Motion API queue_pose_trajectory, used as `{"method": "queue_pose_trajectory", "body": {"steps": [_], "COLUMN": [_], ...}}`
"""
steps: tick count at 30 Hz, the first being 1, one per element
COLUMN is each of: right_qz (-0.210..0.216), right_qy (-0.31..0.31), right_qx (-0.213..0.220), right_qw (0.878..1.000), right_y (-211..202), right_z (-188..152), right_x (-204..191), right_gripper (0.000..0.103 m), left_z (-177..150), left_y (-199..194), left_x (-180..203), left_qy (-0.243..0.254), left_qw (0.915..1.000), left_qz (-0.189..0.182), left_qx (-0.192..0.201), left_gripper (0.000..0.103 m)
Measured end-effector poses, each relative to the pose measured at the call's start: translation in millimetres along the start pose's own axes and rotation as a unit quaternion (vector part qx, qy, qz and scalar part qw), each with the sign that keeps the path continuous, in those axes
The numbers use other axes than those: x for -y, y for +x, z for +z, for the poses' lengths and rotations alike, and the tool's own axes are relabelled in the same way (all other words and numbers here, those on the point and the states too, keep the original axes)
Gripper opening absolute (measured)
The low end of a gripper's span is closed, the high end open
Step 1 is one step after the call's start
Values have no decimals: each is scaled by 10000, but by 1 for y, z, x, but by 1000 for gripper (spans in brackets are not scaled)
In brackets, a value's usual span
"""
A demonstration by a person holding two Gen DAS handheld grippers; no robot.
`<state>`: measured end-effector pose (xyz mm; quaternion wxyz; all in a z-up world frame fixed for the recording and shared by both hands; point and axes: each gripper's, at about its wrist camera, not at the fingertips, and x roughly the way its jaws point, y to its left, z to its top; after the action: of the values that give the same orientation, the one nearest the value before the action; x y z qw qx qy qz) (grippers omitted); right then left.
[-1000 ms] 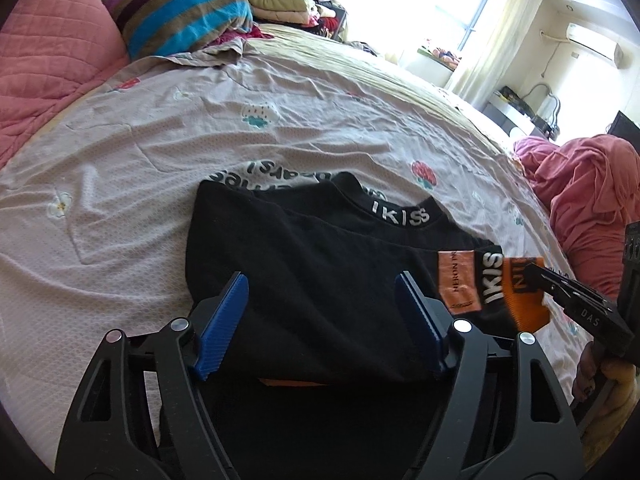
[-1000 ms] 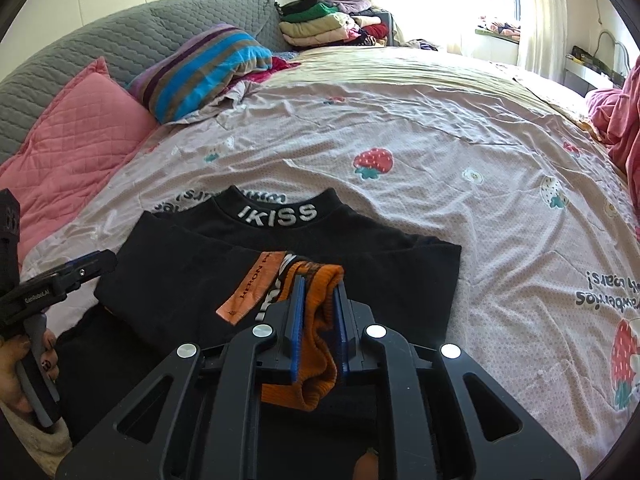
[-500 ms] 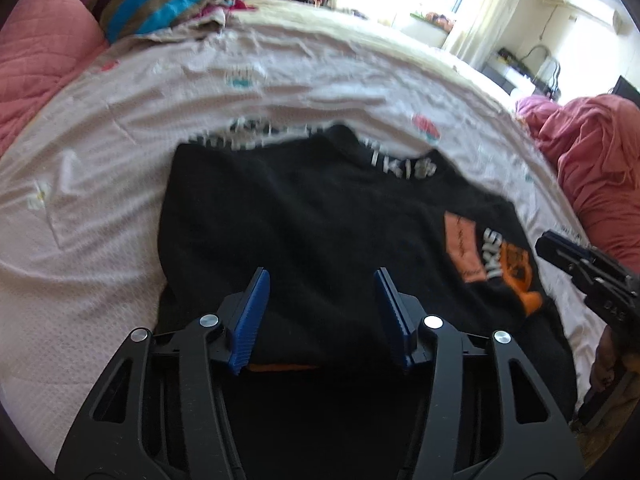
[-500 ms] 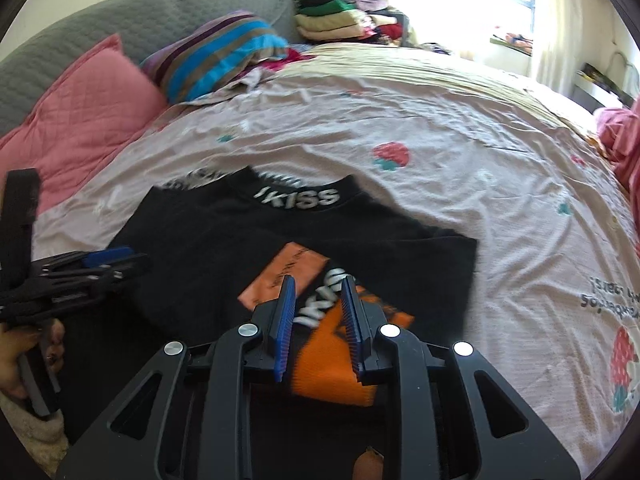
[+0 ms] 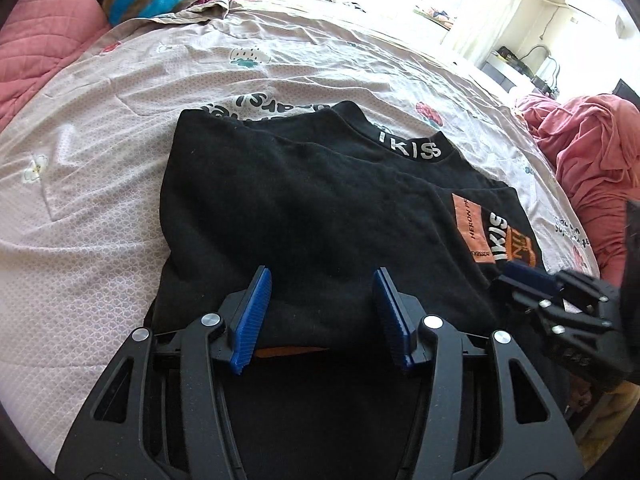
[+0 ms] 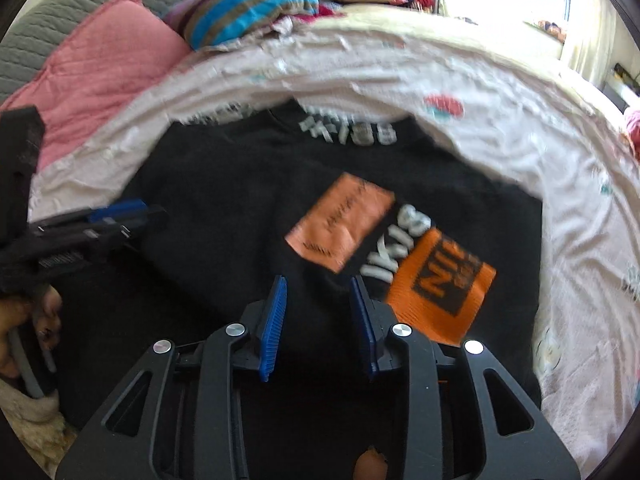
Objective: Fold small clothes
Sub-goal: 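Lower the orange cuff onto the shirt body with the right gripper and open it, then move both grippers along the sweatshirt body toward its hem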
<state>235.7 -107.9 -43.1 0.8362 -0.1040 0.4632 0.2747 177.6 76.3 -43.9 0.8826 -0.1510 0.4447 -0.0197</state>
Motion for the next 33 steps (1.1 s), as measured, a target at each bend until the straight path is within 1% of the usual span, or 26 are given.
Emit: {"method": "queue_pose_trajectory", "body": {"steps": [3, 8, 12, 19, 22, 24, 29, 33], "right_qz": [55, -79, -2, 69, 109, 83, 37, 70], "right_qy": [143, 108, 193, 267, 323, 357, 535, 691], "right_qx": [4, 86, 195, 316, 350, 378, 416, 433], "right_qw": [9999, 9999, 9996, 9991, 9988, 9986, 9977, 9966], "right_y": [2, -1, -8, -20, -25, -29, -37, -43], "right_z": [-3, -3, -6, -9, -10, -11, -15, -18], "right_x": [4, -2, -2, -3, -3, -2, 6, 12], "right_gripper": [29, 31, 38, 44, 51, 59, 66, 72], "left_z": [-1, -1, -3, -3, -3, -3, -3, -5], "left_y": [0, -2, -3, -5, -8, -11, -21, -28], "left_x": [0, -1, -1, -1, -1, -1, -1, 3], "left_qy": [2, -12, -9, -12, -27, -24, -43, -26], "left_qw": [10000, 10000, 10000, 10000, 10000, 9999, 9998, 9997], "left_qz": [-8, -19, -21, -14, -12, -22, -53, -50], "left_qx": [12, 24, 52, 62, 86, 123, 201, 258], "left_gripper": [45, 45, 45, 45, 45, 45, 46, 53]}}
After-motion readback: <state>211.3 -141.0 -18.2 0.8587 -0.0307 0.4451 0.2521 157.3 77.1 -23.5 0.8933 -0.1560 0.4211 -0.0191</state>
